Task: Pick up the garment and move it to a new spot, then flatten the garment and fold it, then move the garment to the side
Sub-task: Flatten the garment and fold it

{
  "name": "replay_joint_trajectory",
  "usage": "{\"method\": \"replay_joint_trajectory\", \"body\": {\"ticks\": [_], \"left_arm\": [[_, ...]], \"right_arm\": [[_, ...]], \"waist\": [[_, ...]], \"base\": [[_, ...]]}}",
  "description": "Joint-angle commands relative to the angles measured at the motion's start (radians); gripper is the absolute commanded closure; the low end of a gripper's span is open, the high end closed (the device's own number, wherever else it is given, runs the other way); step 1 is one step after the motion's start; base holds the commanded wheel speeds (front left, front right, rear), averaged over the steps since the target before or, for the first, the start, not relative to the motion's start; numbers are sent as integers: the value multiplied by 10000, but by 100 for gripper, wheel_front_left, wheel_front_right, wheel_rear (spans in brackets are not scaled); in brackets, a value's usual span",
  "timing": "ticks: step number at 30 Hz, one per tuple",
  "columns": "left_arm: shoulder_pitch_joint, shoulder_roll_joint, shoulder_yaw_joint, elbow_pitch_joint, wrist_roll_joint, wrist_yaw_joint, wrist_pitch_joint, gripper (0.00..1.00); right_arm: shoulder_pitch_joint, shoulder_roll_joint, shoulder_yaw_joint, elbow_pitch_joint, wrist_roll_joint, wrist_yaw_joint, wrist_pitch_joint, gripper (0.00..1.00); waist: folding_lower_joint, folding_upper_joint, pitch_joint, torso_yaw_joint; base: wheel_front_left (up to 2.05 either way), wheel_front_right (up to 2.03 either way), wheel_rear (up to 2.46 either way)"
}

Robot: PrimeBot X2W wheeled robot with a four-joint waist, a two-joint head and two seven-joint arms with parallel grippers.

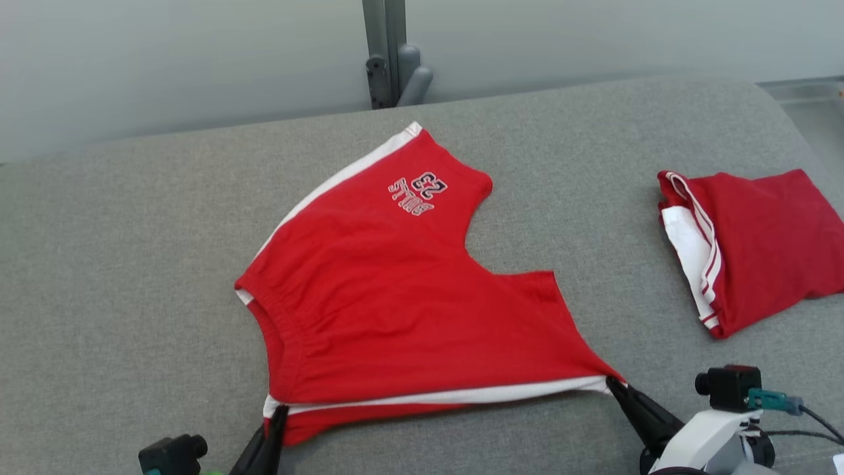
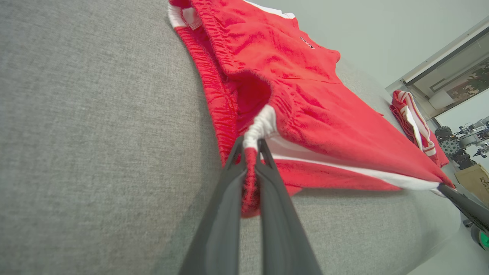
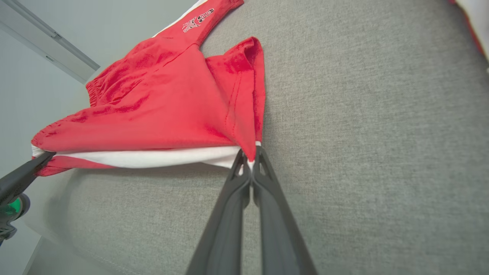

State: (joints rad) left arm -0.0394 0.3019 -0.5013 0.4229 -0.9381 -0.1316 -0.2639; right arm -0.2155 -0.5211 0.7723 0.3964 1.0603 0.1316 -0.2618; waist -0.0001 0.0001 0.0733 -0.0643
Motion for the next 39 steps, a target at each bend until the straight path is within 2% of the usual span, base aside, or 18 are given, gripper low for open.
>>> {"method": "replay_joint_trajectory", "body": {"ticks": [1,9,14,19,24,31,39], "left_arm": [[319,60,75,-4,15,20,7,100],[878,24,78,-281,111,20,6,100],[394,-140,228,-698,259,20,6,100],[-320,-494,602,-1158,217,20,6,100],[-1327,-907,668,-1321,231,20,6,100],[-2458,-1668,712,-1203,152,20,6,100],[-3235,-2248,1135,-1120,-10,20,6,100]], "right_arm": [[279,-40,21,-14,90,-20,-36,100],[850,-263,156,-570,315,-19,-35,100],[322,-328,-460,-863,-49,-19,-35,100],[-1003,-7,-998,-648,-453,-19,-36,100],[-2780,358,-837,207,-1169,-14,-31,100],[-5015,964,-613,2071,-1018,-14,-25,100],[-6964,1147,66,3405,-1074,-14,-27,100]], "waist": [[1,-1,-1088,210],[1,-1,-1161,507],[1,-1,-758,851],[1,-1,54,1181],[1,-1,946,1618],[1,-1,1968,2314],[1,-1,2816,2746]], "base": [[0,0,0],[0,0,0],[0,0,0],[0,0,0],[0,0,0],[0,0,0],[0,0,0]]}}
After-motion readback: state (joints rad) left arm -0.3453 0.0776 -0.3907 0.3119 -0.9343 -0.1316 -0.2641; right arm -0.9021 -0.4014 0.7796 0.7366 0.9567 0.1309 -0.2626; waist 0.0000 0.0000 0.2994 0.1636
